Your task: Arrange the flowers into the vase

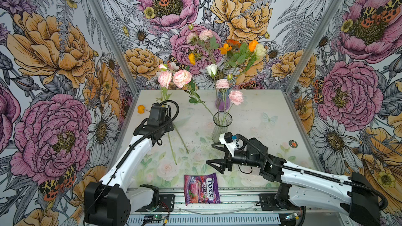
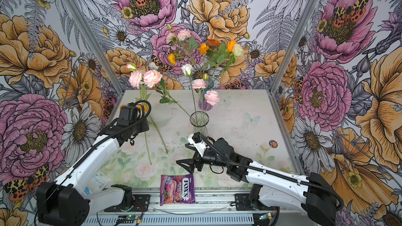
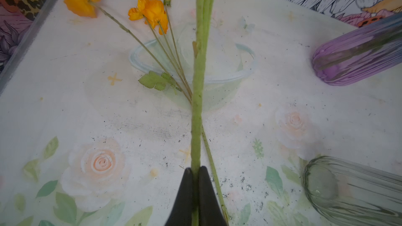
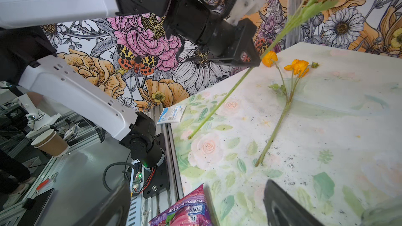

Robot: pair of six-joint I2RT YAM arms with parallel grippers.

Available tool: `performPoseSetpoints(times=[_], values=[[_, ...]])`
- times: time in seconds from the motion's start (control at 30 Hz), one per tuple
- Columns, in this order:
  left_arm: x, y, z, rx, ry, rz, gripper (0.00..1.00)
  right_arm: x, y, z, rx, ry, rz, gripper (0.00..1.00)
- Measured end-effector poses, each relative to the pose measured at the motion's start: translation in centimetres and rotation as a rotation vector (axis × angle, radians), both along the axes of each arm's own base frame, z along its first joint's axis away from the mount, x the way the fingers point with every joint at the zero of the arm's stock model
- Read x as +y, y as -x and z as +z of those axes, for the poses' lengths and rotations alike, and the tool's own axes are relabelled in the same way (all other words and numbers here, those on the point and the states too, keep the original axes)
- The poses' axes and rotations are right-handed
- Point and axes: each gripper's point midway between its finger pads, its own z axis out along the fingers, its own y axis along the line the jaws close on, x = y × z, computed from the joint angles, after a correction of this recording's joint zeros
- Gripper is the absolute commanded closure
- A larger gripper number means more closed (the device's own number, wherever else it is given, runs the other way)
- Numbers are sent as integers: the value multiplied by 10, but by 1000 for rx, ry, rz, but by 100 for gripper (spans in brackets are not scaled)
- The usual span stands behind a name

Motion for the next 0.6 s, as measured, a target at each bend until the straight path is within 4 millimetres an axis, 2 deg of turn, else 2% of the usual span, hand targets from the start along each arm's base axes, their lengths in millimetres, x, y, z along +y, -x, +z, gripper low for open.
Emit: performPoseSetpoints(times=[0.17,0.27,0.47,0.6], values=[[42,34,42,-166,-9,163,100,-4,2,-7,-7,40,2,3],[59,53,70,-271,-23,234,100,-4,2,-3,-23,58,6,3],[76,88,125,-470,-35,299,100,2,-1,33,-77,20,17,4],[80,107,164,-615,-51,288,100,9,-1,40,-83,10,39,4]])
